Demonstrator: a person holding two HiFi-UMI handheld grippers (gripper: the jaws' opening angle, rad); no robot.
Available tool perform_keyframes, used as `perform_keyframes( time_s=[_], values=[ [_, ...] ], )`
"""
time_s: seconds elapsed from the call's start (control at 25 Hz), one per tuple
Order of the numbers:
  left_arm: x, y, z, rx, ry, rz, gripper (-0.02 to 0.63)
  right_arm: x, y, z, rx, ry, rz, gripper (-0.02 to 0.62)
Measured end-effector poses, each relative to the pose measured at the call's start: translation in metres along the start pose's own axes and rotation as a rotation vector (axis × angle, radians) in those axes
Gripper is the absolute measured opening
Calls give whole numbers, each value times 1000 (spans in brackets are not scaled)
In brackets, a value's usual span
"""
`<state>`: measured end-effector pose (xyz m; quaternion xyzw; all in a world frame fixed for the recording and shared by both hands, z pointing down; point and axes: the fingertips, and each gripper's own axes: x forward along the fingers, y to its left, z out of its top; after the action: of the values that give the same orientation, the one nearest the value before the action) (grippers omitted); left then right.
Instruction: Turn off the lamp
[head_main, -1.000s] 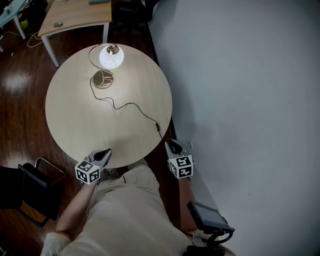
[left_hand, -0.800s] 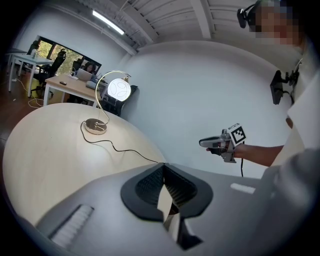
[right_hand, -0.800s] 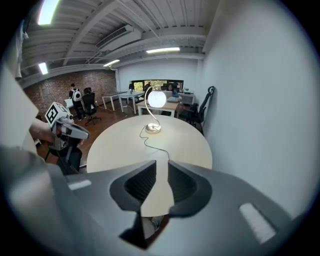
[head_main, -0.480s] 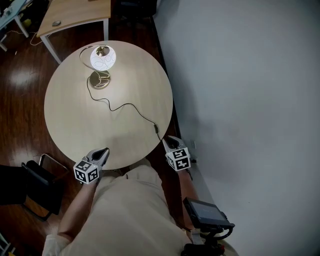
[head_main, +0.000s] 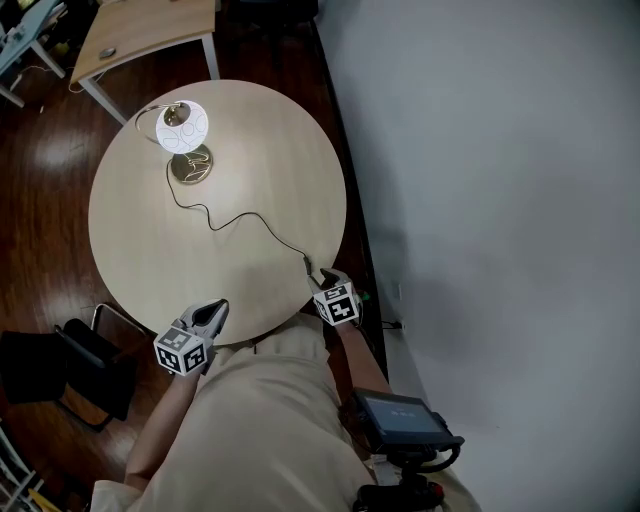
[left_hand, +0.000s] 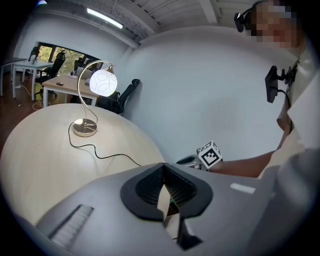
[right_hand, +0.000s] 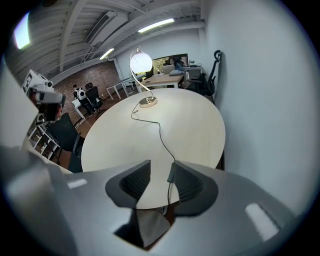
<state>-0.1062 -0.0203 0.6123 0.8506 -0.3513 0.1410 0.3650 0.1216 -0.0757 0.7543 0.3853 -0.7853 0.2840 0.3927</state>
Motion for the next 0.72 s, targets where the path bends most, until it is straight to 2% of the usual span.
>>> perform_keyframes(
  time_s=[0.2,0.44,0.72],
  values=[
    [10,-2,10,-8,17,44,0,46,2,-23,-3,78,44,138],
    [14,0,15,-17,26,88,0,95,-22,-50,134,118,23,138],
    [1,11,21,-34,6,160,0,114,-24,-61,166,139,23,138]
  ],
)
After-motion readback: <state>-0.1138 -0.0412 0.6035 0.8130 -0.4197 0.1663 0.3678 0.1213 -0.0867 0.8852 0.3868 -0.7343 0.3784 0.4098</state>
